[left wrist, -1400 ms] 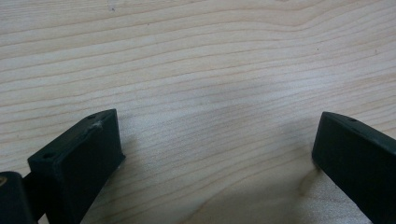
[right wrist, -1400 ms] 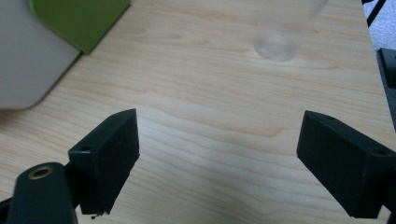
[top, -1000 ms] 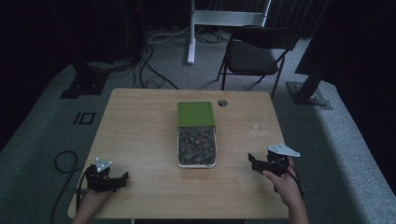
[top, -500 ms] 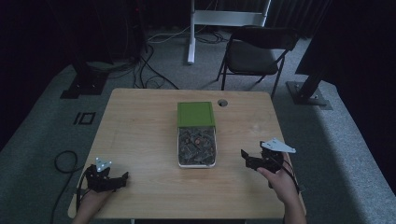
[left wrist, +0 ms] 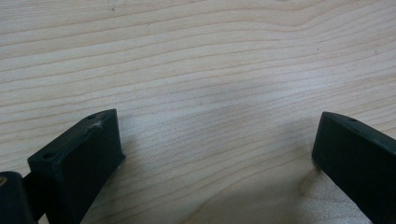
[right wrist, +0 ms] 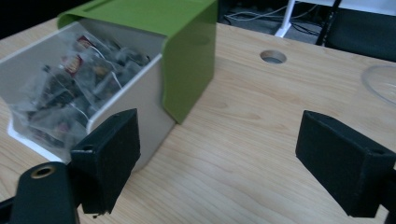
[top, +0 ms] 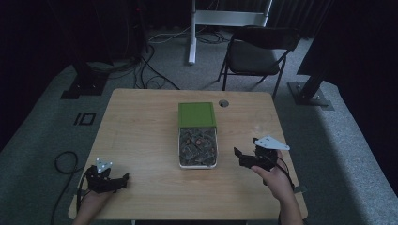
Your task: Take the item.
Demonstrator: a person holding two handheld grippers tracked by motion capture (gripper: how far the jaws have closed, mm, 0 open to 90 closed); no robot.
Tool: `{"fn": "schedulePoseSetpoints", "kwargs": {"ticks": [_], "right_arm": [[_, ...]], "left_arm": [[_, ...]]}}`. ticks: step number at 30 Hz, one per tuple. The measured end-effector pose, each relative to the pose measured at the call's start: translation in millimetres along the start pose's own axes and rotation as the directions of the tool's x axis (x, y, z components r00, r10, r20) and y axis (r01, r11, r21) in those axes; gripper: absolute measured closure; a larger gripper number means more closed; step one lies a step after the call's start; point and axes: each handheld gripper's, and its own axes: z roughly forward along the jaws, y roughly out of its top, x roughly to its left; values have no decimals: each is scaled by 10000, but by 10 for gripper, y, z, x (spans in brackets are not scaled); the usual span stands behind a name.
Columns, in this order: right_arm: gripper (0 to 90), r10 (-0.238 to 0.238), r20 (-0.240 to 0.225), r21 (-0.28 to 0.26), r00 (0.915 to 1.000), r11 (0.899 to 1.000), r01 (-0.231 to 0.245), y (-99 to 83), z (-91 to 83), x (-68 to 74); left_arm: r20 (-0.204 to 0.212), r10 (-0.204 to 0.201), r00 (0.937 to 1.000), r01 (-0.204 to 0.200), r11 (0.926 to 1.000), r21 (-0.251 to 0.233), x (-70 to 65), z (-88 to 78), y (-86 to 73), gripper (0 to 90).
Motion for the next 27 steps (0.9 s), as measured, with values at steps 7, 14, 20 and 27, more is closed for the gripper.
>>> {"fn": "schedulePoseSetpoints", "kwargs": {"ticks": [7,14,20,27], "right_arm": [[137,-180,-231,-97,9996,9998,177,93,46,102],[137,-403,-471,-200,9981,9990,394,185,102,184],[137,-522,-699,-170,9962,9985,511,228,168,253],[137,-869,-992,-76,9913,9962,865,288,258,340]], "left_arm": [[-1,3,10000,-3,10000,1,0,0,0,20],[-1,5,10000,-5,10000,13,0,-1,1,20],[-1,-3,10000,3,10000,8,0,-1,0,21],[-3,-4,10000,4,10000,5,0,0,0,21]]}}
